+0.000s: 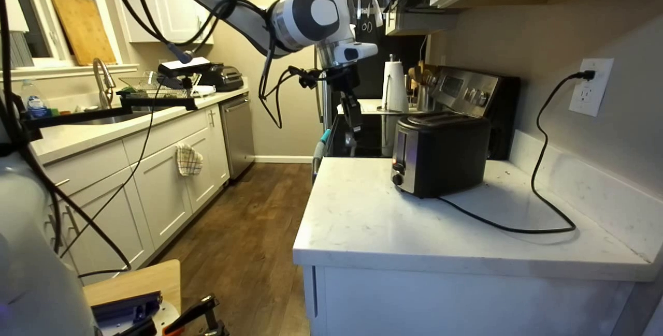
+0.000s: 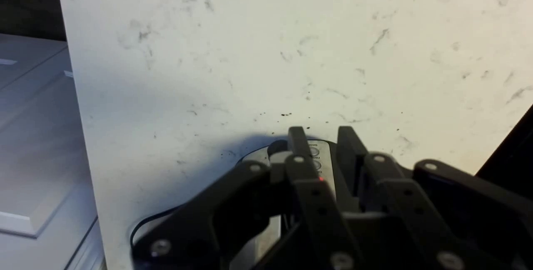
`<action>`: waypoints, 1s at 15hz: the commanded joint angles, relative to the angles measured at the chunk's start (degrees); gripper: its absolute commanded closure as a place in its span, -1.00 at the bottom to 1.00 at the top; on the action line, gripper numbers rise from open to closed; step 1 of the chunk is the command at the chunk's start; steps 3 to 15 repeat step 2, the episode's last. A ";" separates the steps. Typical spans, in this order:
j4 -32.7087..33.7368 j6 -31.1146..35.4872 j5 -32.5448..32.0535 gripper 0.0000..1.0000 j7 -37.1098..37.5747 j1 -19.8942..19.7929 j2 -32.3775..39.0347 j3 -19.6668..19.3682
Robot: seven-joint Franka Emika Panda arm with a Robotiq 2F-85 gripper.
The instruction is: Turn on the toaster
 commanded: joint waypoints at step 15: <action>0.12 -0.16 0.03 0.48 -0.04 -0.68 0.01 0.68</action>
